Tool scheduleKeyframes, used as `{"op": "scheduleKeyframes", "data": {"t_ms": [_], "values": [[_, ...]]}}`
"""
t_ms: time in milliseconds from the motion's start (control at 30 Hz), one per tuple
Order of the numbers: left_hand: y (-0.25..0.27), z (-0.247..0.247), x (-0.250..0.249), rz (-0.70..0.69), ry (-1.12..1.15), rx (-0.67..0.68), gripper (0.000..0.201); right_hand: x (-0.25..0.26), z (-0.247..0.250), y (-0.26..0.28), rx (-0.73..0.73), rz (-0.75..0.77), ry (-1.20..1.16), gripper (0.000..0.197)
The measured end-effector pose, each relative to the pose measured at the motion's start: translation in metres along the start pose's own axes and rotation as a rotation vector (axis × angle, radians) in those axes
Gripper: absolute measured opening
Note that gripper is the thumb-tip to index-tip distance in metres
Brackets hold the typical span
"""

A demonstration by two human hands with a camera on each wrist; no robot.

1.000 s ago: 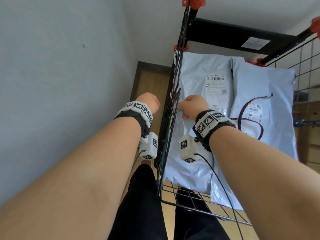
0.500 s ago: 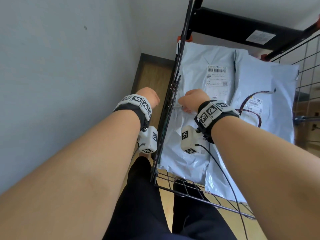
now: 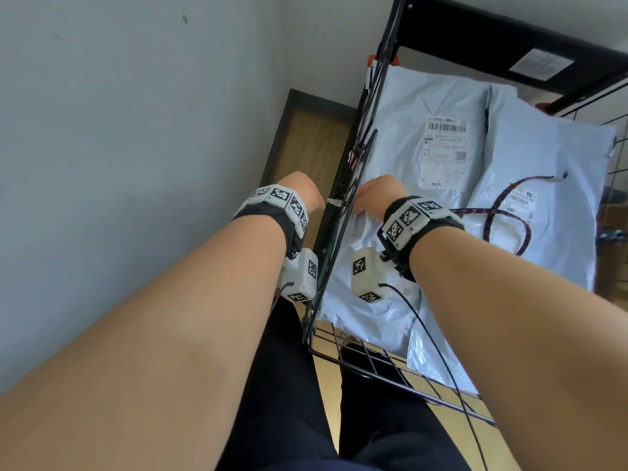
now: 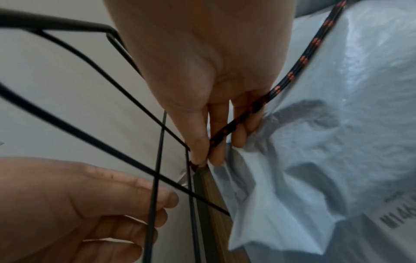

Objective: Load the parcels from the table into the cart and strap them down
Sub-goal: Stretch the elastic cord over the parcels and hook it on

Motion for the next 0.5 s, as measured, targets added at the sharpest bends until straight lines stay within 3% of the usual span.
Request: {"op": "scheduleKeyframes", "data": {"t_ms": [100, 167, 267, 367, 500], "values": [[-0.005, -0.008, -0.001, -0.003, -0.022, 0.030, 0.025, 0.014, -0.001, 0.005, 0.056, 0.038, 0.206, 0.042], [-0.007, -0.012, 0.000, 0.034, 0.020, 0.030, 0.027, 0.027, -0.001, 0.009, 0.078, 0.190, 0.493, 0.045], [-0.011, -0.020, 0.003, 0.100, 0.213, 0.066, 0.035, 0.030, -0.004, 0.008, 0.165, 0.282, 0.809, 0.045], [-0.015, -0.023, 0.005, 0.112, 0.436, 0.103, 0.032, 0.028, -0.012, 0.008, 0.251, 0.312, 0.960, 0.044], [-0.019, -0.027, 0.007, 0.123, 0.460, 0.140, 0.033, 0.026, -0.021, 0.000, 0.264, 0.356, 1.002, 0.045]]}}
Point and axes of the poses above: each hand's wrist, its own y-axis away from the middle knuckle, its own z-axis out of the back of the hand, x = y × z, the point moved 7 cm from there along -y, towards the middle knuckle, and after that the axes turned 7 degrees about -x, right-handed, at the moved point
